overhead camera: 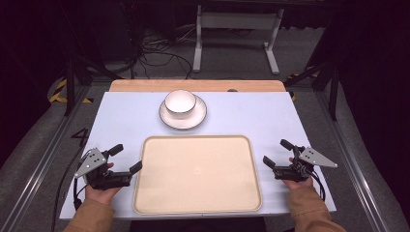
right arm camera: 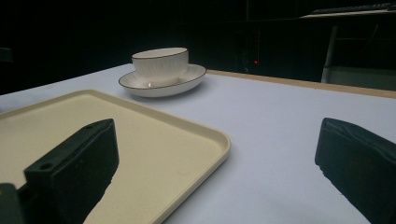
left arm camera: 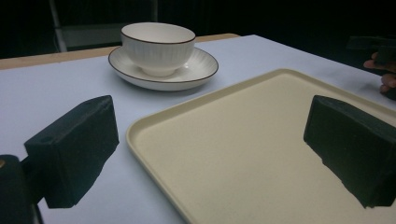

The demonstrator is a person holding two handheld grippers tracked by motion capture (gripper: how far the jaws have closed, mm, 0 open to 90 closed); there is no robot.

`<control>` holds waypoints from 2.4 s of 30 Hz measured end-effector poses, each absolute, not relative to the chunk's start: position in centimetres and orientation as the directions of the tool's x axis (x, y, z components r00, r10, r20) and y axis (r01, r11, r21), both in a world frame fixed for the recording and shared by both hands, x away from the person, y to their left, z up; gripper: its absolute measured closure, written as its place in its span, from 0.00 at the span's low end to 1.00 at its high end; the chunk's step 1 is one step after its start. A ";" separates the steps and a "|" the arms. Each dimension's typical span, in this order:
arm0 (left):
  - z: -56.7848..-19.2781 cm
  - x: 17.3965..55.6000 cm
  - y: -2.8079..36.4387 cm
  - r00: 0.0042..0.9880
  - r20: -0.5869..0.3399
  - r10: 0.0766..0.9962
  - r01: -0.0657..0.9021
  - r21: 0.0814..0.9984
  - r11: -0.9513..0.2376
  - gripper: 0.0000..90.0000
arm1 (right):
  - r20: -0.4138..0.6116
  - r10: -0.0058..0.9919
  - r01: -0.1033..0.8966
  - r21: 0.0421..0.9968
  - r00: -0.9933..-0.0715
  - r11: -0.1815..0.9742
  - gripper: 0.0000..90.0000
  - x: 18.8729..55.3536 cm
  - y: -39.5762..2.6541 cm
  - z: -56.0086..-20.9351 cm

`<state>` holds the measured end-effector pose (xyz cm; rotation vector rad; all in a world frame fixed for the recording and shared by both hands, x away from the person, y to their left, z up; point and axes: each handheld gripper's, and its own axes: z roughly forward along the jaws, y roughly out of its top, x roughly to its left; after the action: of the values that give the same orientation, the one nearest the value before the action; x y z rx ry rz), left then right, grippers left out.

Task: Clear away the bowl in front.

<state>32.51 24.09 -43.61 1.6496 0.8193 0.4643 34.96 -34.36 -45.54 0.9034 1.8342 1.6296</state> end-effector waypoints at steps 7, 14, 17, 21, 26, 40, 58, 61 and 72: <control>-41.7 32.9 24.0 0.687 -0.120 0.717 0.241 0.968 -0.070 0.05 | 0.050 0.765 0.140 0.989 -0.642 0.052 0.00 35.0 -34.4 -45.6; -39.8 33.3 24.1 0.697 -0.108 0.709 0.212 0.975 -0.059 0.05 | 0.055 0.762 0.141 0.989 -0.645 0.049 0.00 35.0 -34.4 -45.6; -39.3 33.4 24.2 0.699 -0.109 0.706 0.202 0.978 -0.049 0.05 | 0.056 0.763 0.142 0.989 -0.644 0.048 0.00 35.0 -34.4 -45.6; -38.8 33.5 24.3 0.704 -0.135 0.698 0.233 0.971 -0.048 0.10 | 0.056 0.761 0.143 0.989 -0.646 0.048 0.00 35.0 -34.4 -45.6; -38.2 34.3 24.1 0.707 -0.116 0.697 0.244 0.966 -0.086 0.11 | 0.058 0.762 0.142 0.989 -0.645 0.046 0.00 35.0 -34.4 -45.6; -36.8 38.1 22.2 0.723 -0.121 0.680 0.248 0.965 -0.091 0.06 | 0.063 0.764 0.147 0.988 -0.642 0.042 0.00 35.0 -34.5 -45.6; -34.7 43.3 18.7 0.762 -0.105 0.639 0.244 0.960 -0.134 0.09 | 0.061 0.772 0.142 0.989 -0.633 0.038 0.00 35.0 -34.6 -45.7; -34.5 44.2 18.0 0.759 -0.109 0.642 0.256 0.956 -0.141 0.08 | 0.060 0.772 0.141 0.989 -0.632 0.038 0.00 34.9 -34.6 -45.7; -33.6 46.6 16.3 0.780 -0.087 0.619 0.233 0.959 -0.159 0.08 | 0.057 0.773 0.140 0.989 -0.632 0.041 0.00 34.9 -34.6 -45.7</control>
<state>46.57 16.27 -33.59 1.7354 0.6700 0.3877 34.93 -34.63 -45.66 0.9188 1.8189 1.6328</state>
